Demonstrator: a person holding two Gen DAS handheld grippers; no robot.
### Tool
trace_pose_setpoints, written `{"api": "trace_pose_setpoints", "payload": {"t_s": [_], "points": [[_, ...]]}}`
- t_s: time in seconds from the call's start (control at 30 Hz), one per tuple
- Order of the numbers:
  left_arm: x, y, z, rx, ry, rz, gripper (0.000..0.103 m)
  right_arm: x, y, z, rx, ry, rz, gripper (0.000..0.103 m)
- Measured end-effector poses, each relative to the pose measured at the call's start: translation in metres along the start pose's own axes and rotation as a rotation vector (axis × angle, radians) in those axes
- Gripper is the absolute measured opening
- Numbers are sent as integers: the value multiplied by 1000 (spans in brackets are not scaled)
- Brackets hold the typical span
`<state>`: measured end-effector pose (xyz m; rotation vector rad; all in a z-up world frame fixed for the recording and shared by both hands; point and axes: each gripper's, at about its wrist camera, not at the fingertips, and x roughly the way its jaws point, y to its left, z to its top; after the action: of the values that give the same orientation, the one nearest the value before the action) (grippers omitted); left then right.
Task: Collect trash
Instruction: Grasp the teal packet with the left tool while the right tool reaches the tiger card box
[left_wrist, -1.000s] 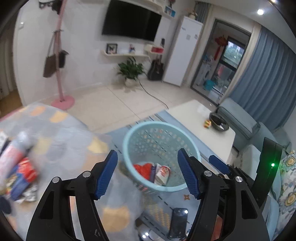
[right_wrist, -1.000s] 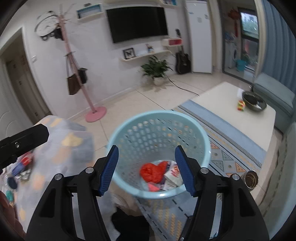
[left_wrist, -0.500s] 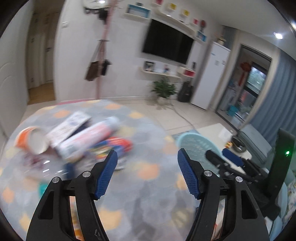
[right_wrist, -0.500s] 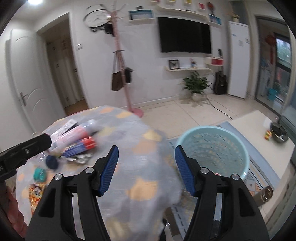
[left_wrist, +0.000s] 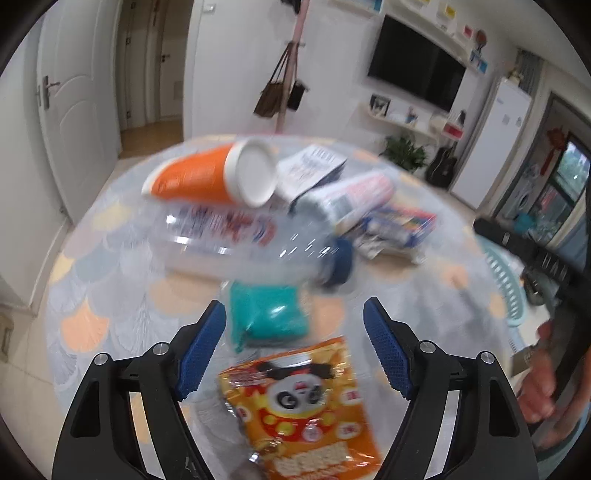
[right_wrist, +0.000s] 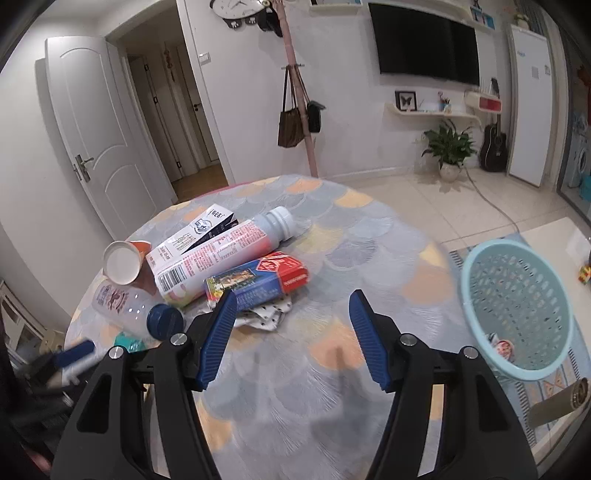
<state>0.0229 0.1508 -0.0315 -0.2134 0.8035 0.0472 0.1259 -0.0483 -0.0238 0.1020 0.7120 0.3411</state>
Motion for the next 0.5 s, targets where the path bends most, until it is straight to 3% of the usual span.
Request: {"api": "trace_pose_setpoints", "payload": {"t_s": [0.33,0.5], "points": [[19,10,-6,-29,5,-14,73,60,-10,18,149,137,46,60],[22,14,-8,-44,14,-16,62,73,-5,21,159,165,64,60]]}}
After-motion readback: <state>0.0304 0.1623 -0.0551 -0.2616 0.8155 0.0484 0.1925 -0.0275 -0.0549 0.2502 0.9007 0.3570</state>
